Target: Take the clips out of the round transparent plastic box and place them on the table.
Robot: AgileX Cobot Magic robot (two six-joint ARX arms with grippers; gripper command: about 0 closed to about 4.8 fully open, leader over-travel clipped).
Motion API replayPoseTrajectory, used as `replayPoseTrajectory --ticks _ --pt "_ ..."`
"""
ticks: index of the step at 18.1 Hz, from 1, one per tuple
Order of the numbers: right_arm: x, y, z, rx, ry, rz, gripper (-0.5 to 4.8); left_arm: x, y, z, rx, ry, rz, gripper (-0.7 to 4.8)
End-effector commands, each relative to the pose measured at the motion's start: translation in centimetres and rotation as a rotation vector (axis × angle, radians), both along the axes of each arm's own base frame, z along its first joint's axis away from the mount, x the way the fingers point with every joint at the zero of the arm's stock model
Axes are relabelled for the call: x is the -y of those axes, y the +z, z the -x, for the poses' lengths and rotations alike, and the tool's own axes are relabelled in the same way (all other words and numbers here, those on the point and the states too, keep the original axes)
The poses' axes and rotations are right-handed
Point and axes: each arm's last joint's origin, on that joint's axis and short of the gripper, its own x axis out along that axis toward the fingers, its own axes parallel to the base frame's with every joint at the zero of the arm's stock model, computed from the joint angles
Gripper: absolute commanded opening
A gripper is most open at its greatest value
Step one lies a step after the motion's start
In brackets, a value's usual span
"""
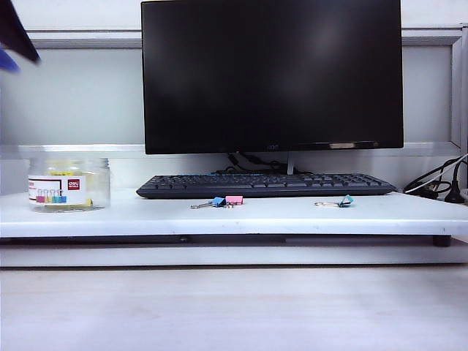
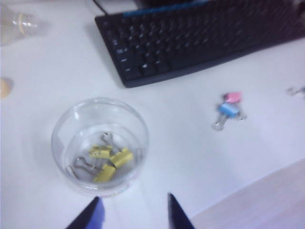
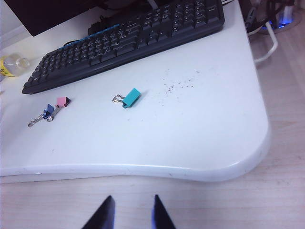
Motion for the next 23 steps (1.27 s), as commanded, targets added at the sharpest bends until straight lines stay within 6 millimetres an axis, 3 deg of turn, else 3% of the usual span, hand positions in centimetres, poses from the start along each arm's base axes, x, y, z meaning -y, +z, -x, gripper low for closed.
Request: replayPoseTrajectory --ticks 1,5,10,17,23 --pt "0.0 0.2 0.0 0.008 0.009 -0.006 1.08 0.3 -1.0 -4.4 -0.089 -0.019 -0.029 1.86" --pt "0.0 0.2 0.0 0.008 0.008 -0.005 1.08 1.3 -1.7 -7.0 -0.113 -0.013 -0.131 1.86" --pt "0.0 0.2 0.0 0.007 0.001 -0.004 1.08 2.2 -2.5 -8.7 -0.123 -0.014 -0.249 1.86" --pt "0.0 0.1 0.0 0.007 -0.002 -0.003 1.08 2.4 -4.2 -9.9 -0.175 -0.03 -0.25 1.86" --pt "0.0 0.0 0.0 -0.001 0.0 -0.003 1.08 4.3 -5.0 -10.1 -0.189 -0.099 -0.276 1.85"
